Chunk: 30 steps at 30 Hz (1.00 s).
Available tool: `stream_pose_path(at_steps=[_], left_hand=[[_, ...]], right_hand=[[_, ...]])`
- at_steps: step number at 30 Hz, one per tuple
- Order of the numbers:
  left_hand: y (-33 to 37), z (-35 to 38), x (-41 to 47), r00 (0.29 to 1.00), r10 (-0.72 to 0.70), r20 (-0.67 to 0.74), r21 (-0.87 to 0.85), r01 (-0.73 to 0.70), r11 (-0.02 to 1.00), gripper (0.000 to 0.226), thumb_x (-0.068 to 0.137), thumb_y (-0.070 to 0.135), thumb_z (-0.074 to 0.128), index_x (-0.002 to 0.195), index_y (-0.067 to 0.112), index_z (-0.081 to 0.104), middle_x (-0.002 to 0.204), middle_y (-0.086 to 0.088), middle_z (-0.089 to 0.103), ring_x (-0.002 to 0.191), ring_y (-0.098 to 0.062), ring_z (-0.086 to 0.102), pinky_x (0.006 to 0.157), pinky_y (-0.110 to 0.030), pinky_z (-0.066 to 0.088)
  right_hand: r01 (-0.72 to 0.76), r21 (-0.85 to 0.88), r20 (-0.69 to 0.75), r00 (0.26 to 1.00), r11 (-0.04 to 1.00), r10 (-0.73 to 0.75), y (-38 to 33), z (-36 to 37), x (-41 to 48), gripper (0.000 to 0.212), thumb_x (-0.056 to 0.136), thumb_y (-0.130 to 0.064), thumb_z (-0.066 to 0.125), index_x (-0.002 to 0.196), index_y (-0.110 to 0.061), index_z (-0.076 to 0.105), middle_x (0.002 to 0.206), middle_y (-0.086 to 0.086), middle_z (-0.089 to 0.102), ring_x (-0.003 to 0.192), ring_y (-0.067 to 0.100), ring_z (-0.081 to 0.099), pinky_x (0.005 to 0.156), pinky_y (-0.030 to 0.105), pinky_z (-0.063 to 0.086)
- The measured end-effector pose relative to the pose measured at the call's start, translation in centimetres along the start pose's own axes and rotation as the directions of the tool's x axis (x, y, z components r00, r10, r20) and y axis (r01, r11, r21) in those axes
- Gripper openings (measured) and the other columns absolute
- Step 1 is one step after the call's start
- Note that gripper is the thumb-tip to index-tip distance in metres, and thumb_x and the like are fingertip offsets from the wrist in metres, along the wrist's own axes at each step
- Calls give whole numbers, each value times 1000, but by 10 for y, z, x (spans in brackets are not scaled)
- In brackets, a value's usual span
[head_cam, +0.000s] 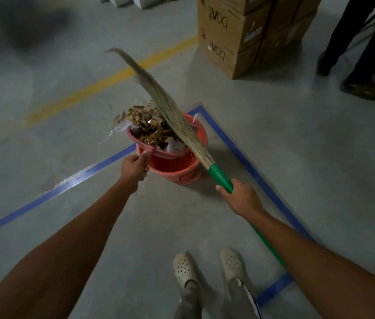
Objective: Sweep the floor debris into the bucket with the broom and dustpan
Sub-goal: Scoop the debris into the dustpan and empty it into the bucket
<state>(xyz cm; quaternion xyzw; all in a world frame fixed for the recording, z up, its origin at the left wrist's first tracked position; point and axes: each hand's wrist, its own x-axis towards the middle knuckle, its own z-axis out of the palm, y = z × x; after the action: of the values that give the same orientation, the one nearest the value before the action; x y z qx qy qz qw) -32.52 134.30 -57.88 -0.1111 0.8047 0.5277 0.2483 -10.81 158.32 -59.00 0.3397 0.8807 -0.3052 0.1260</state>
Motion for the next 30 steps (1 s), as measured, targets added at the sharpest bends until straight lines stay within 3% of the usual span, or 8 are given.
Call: stream_pose_path(at_steps=[7,12,15,17,18,21,25,30], left_hand=[[-28,43,69,996,-20,-92,76,27,997,41,96,40,59,71,8,62,55,-5,56,36,-10,44,33,-17,33],[-35,53,92,985,-71,-158,321,120,939,47,89,50,63,71,7,62,61,-7,61,39,-13,48,33,-19,35],[-24,58,96,982,-74,-175,486,151,861,43,86,47,65,82,5,57,59,-3,56,32,-10,47,31,-21,40],[-12,61,97,990,14,-139,581,70,811,38,86,40,68,98,4,57,71,-7,62,51,-17,62,57,-36,58],[-6,62,98,992,41,-118,612,39,790,40,86,33,69,107,0,58,84,-13,67,69,-27,69,70,-42,59],[5,66,102,991,118,-60,661,-49,749,39,88,15,65,123,-1,55,105,-19,64,99,-39,67,76,-41,53],[17,77,105,985,165,-49,705,-83,705,44,94,16,57,134,0,52,122,-21,60,116,-36,58,95,-43,47],[17,85,106,987,146,-67,759,-44,650,39,94,13,52,131,-1,54,121,-23,61,113,-41,60,92,-46,50]], right_hand=[[38,-55,50,998,998,-35,31,17,89,47,89,-60,57,97,-14,59,82,9,62,77,31,63,59,31,42],[74,-158,118,991,985,-55,39,20,125,47,90,-60,57,104,-15,57,87,9,62,77,29,63,61,33,47],[86,-213,140,989,973,-57,36,17,137,48,88,-59,59,105,-15,58,87,6,59,74,26,56,60,31,43],[99,-246,143,988,964,-65,31,15,143,48,88,-58,60,106,-14,58,83,3,53,72,25,52,60,30,40],[108,-262,141,987,959,-73,29,15,144,48,88,-58,60,106,-14,59,81,2,50,71,24,51,58,29,38],[120,-273,115,989,954,-91,24,14,146,45,90,-56,60,106,-14,59,74,-2,45,68,22,48,52,27,32],[107,-263,82,993,959,-89,20,15,147,43,92,-54,57,105,-13,56,80,3,50,72,25,50,61,32,41],[105,-295,24,994,950,-102,17,18,142,42,92,-55,56,105,-15,56,88,8,62,85,31,64,62,33,39]])
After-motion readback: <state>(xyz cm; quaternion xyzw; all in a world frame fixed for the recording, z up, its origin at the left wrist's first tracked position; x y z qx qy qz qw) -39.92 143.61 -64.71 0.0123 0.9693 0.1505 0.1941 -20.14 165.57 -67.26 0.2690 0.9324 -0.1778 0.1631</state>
